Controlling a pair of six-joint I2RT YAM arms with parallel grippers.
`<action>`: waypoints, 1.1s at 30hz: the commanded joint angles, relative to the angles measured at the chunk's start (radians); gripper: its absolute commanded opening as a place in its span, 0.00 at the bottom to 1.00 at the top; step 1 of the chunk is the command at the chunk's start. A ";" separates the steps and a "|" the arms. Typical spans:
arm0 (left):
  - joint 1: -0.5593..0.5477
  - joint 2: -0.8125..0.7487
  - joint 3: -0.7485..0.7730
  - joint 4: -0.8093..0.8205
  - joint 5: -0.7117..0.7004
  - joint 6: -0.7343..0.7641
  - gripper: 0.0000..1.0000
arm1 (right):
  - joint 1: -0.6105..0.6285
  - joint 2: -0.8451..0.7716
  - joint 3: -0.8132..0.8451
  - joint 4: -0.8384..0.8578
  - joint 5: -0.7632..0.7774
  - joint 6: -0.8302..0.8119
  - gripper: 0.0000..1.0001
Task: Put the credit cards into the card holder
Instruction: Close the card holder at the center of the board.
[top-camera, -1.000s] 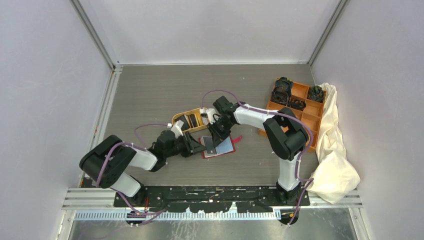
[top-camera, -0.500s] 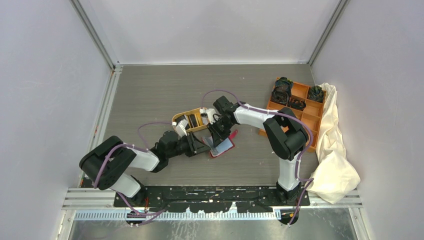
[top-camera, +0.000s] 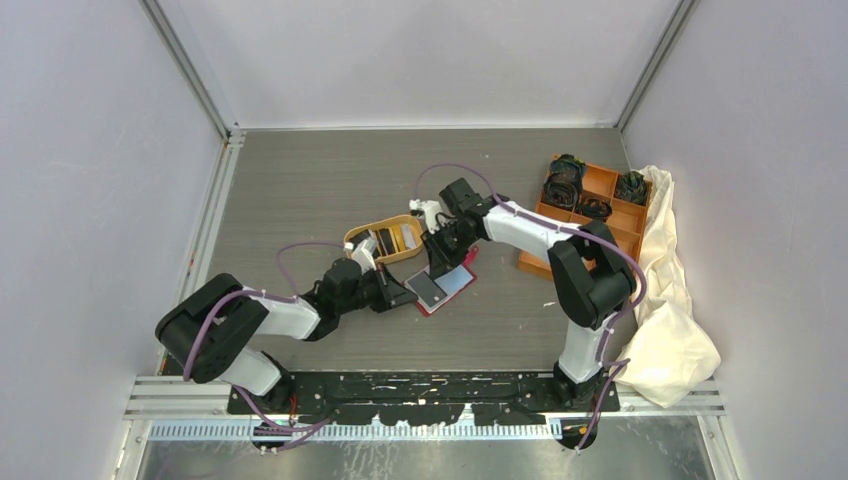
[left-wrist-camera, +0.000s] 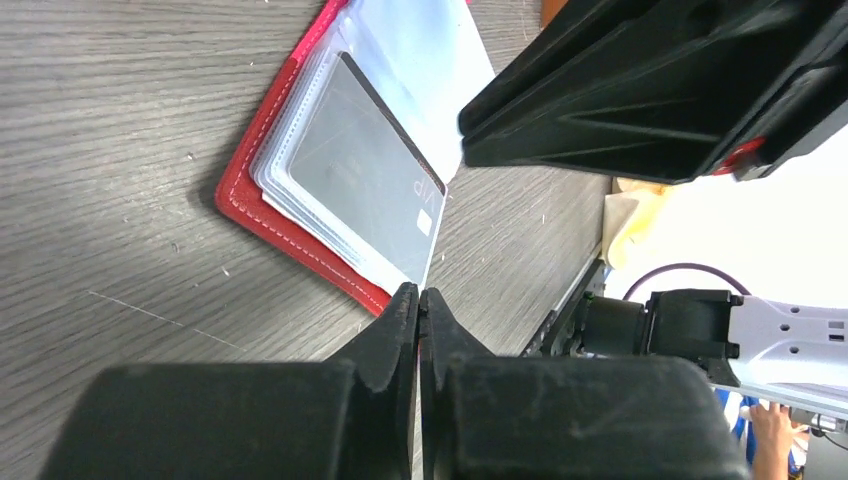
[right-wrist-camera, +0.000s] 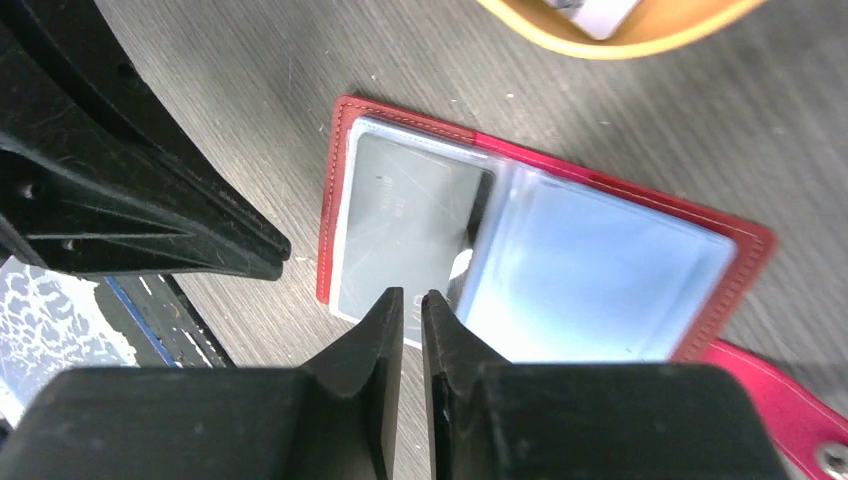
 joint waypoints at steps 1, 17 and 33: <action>-0.003 -0.013 0.058 -0.004 -0.018 0.053 0.00 | -0.043 -0.093 0.005 0.013 0.007 -0.027 0.19; -0.004 -0.195 0.004 -0.210 -0.100 0.141 0.31 | -0.117 0.013 0.040 -0.075 0.198 -0.115 0.32; -0.003 -0.119 -0.069 -0.091 -0.113 0.032 0.67 | -0.141 0.095 0.081 -0.159 0.084 -0.091 0.35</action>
